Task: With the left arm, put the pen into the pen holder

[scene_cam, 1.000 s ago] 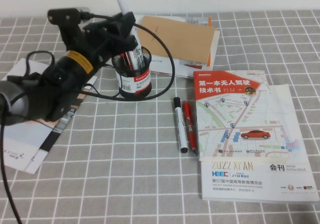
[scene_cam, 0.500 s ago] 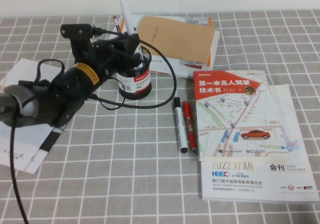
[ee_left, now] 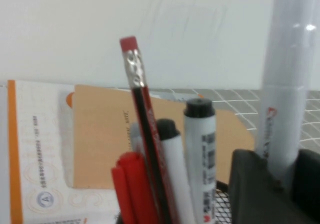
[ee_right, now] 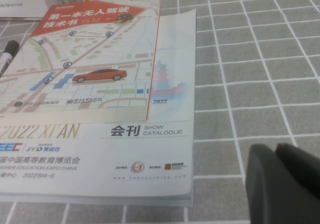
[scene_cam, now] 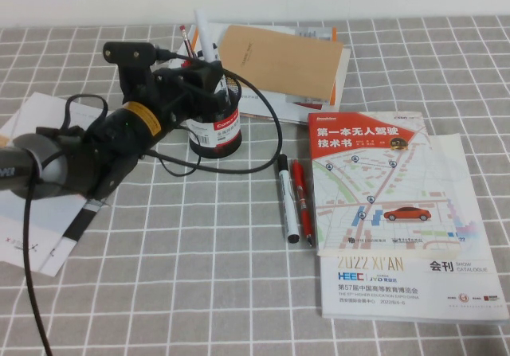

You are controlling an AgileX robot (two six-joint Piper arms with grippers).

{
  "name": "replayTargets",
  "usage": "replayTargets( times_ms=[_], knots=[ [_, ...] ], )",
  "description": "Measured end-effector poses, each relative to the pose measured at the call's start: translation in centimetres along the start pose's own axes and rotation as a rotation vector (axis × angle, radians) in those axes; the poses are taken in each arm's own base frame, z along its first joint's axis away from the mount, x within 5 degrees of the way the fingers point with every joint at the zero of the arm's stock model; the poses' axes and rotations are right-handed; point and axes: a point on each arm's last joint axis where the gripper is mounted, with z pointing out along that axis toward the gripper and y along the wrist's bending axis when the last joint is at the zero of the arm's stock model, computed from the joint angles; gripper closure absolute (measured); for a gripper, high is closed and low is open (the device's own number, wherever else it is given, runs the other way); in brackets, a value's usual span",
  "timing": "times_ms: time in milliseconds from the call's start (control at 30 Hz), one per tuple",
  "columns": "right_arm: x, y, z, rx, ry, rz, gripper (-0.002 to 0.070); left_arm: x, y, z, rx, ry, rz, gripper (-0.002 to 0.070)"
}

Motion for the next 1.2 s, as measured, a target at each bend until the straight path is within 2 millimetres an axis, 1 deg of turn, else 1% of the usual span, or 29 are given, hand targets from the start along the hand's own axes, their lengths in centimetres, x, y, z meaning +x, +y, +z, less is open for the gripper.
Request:
replayTargets(
  times_ms=[133, 200, 267, 333, 433, 467, 500, 567, 633, 667, 700, 767, 833, 967, 1100, 1200],
  knots=[
    [0.0, 0.0, 0.0, 0.0, 0.0, 0.0, 0.0689, -0.3, 0.1, 0.2, -0.012, 0.009, 0.009, 0.0407],
    [0.0, 0.0, 0.0, 0.0, 0.0, 0.0, 0.0689, -0.3, 0.1, 0.2, -0.012, 0.008, 0.011, 0.0377],
    [0.0, 0.0, 0.0, 0.0, 0.0, 0.0, 0.0689, -0.3, 0.1, 0.2, -0.013, 0.012, 0.013, 0.0365],
    [0.0, 0.0, 0.0, 0.0, 0.0, 0.0, 0.0689, -0.3, 0.1, 0.2, -0.011, 0.014, 0.012, 0.0361],
    [0.0, 0.0, 0.0, 0.0, 0.0, 0.0, 0.0689, -1.2, -0.4, -0.2, 0.011, 0.021, 0.01, 0.0362],
    [0.0, 0.0, 0.0, 0.0, 0.0, 0.0, 0.0689, -1.9, -0.8, -0.5, 0.025, 0.018, 0.023, 0.0373],
    [0.0, 0.0, 0.0, 0.0, 0.0, 0.0, 0.0689, -2.2, -1.1, -0.8, 0.037, 0.028, 0.037, 0.0389],
    [0.0, 0.0, 0.0, 0.0, 0.0, 0.0, 0.0689, -3.5, -1.9, -1.8, 0.059, 0.041, 0.07, 0.0464],
    [0.0, 0.0, 0.0, 0.0, 0.0, 0.0, 0.0689, -5.0, -2.9, -3.2, 0.079, 0.048, 0.116, 0.0566],
    [0.0, 0.0, 0.0, 0.0, 0.0, 0.0, 0.0689, -5.7, -3.4, -4.0, 0.089, 0.049, 0.149, 0.0604],
    [0.0, 0.0, 0.0, 0.0, 0.0, 0.0, 0.0689, -6.4, -3.9, -4.9, 0.094, 0.047, 0.174, 0.0629],
    [0.0, 0.0, 0.0, 0.0, 0.0, 0.0, 0.0689, -7.5, -4.6, -6.7, 0.088, 0.04, 0.199, 0.0654],
    [0.0, 0.0, 0.0, 0.0, 0.0, 0.0, 0.0689, -8.6, -5.3, -8.8, 0.058, 0.038, 0.207, 0.0666],
    [0.0, 0.0, 0.0, 0.0, 0.0, 0.0, 0.0689, -9.5, -6.0, -13.3, -0.046, 0.062, 0.225, 0.0673],
    [0.0, 0.0, 0.0, 0.0, 0.0, 0.0, 0.0689, -9.4, -6.9, -18.8, -0.138, 0.066, 0.242, 0.0675],
    [0.0, 0.0, 0.0, 0.0, 0.0, 0.0, 0.0689, -8.8, -7.7, -22.1, -0.155, 0.037, 0.241, 0.0675]
  ],
)
